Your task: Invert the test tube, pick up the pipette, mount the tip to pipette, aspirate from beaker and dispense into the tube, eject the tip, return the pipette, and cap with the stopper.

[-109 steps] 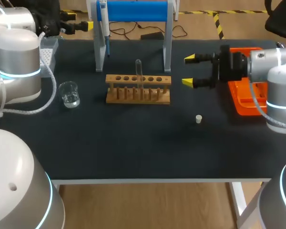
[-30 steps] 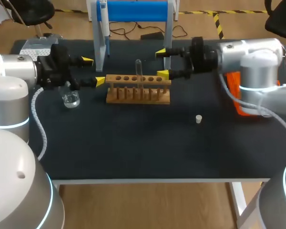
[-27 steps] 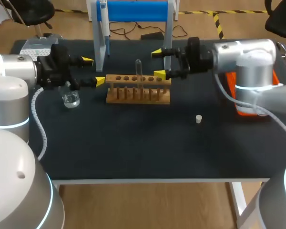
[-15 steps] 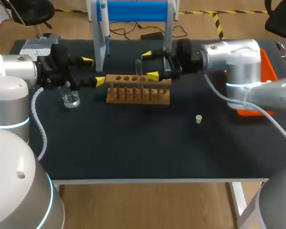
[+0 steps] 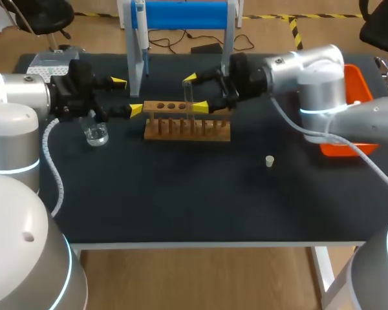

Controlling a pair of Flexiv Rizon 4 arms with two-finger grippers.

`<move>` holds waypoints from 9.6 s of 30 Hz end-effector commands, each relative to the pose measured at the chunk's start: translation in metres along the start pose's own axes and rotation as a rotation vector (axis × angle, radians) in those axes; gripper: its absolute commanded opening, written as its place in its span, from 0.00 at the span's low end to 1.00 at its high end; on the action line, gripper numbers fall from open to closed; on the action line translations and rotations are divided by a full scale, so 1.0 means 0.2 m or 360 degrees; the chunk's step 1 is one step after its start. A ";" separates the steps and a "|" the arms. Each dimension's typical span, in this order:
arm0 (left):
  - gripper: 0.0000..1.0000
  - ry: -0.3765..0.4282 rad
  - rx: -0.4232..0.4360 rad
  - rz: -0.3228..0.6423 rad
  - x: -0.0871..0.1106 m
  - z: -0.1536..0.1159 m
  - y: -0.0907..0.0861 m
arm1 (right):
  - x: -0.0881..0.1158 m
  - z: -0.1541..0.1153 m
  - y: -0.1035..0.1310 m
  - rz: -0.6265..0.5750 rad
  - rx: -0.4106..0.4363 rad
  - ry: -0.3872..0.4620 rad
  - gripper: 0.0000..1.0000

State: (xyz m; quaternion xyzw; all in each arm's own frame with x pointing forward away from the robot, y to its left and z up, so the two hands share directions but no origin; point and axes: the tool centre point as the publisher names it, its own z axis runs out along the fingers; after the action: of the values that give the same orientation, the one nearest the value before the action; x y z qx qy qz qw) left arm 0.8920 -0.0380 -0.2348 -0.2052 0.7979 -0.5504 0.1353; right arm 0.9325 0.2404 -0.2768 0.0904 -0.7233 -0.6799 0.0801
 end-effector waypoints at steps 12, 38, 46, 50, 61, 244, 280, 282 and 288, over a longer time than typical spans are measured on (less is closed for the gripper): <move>1.00 -0.0006 0.0003 0.0001 0.00 0.00 0.00 | -0.02 0.03 -0.01 0.0016 0.0054 -0.0061 0.91; 1.00 -0.0006 0.0003 0.0001 0.00 0.00 0.00 | -0.03 0.05 -0.02 0.0021 0.0054 -0.0104 0.00; 1.00 -0.0006 0.0003 0.0001 0.00 0.00 0.00 | -0.03 0.04 -0.01 0.0026 0.0020 -0.0126 0.00; 1.00 -0.0006 0.0003 0.0001 0.00 0.00 0.00 | -0.03 0.03 -0.01 0.0034 -0.0007 -0.0138 0.00; 1.00 -0.0006 0.0003 0.0001 0.00 0.00 0.00 | -0.03 0.01 0.01 0.0056 -0.0064 -0.0175 0.00; 1.00 -0.0006 0.0003 0.0001 0.00 0.00 0.00 | 0.04 -0.18 0.39 0.2525 -0.0249 -0.0030 0.00; 1.00 0.0266 0.1062 0.1442 0.36 0.02 -0.28 | 0.04 -0.18 0.39 0.2525 -0.0249 -0.0030 0.00; 1.00 0.0239 0.1053 0.1580 0.38 0.01 -0.29 | 0.04 -0.18 0.39 0.2525 -0.0249 -0.0030 0.00; 1.00 0.0046 0.0865 0.2059 0.45 0.02 -0.33 | 0.04 -0.18 0.39 0.2525 -0.0249 -0.0030 0.00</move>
State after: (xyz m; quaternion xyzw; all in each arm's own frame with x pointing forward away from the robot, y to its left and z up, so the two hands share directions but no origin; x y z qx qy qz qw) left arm 0.8245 -0.1026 -0.1731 0.2713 0.6133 -0.6356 0.3826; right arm 0.9325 0.2087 -0.1977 -0.4628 -0.5219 -0.4703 0.5405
